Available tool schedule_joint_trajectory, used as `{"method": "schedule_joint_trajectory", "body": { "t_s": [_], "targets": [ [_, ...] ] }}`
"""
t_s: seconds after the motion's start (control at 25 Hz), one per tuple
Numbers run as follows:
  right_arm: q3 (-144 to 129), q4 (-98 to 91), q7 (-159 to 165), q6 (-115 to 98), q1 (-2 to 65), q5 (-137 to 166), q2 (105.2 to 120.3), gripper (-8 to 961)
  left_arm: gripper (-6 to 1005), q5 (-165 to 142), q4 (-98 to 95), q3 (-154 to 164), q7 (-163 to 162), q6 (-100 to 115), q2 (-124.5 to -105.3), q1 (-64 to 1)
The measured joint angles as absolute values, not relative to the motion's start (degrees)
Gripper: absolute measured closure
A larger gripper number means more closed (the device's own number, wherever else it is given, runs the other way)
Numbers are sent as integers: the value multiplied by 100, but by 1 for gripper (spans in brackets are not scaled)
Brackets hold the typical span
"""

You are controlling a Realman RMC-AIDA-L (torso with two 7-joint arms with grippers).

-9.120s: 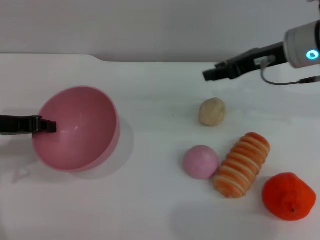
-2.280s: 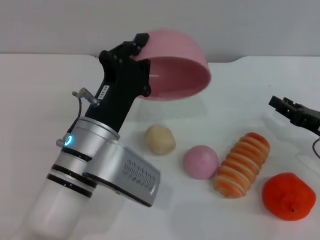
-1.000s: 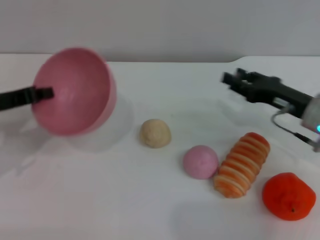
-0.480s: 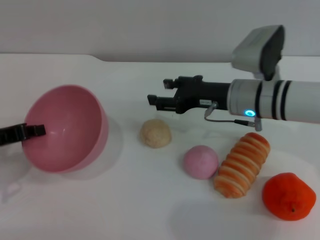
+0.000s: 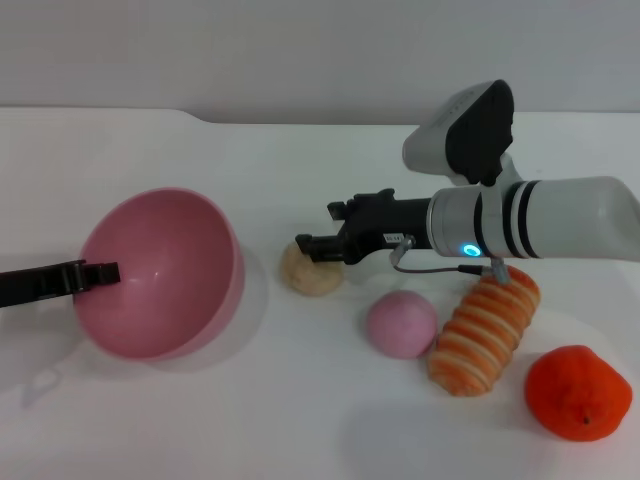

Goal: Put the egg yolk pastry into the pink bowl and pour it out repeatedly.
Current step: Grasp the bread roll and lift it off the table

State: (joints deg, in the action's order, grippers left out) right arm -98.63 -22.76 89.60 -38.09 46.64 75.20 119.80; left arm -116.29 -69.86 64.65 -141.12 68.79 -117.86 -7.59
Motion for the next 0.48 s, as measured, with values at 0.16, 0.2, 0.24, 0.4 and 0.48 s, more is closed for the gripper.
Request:
{"method": "schedule_joint_trajectory", "body": {
  "t_s": [0.16,0.2,0.24,0.4,0.48],
  "targets": [
    [-10264,-2260,9003,-3721,4660,7241,11979,247,999,-11629,-6963,6510,-14117,6826,-11786,-773],
    [-10386,-2261,9003,-3708,4658,7163,11980,247,999,-11629,-6962,6516,-14119,6809,-11786,-773],
    [-10508,-2284,9001,-3642,4656,7118,11980,246,999,-11628,-6961,6523,-14122,6793,-11786,-774],
    [-10951,-2371,8997,-3215,4702,6919,11980,246,999,-11627,-6961,6543,-14147,6759,-11791,-807],
    [-11203,-2373,8967,-3022,4757,6688,11980,246,999,-11627,-6960,6600,-14189,6722,-11794,-821]
  ]
}}
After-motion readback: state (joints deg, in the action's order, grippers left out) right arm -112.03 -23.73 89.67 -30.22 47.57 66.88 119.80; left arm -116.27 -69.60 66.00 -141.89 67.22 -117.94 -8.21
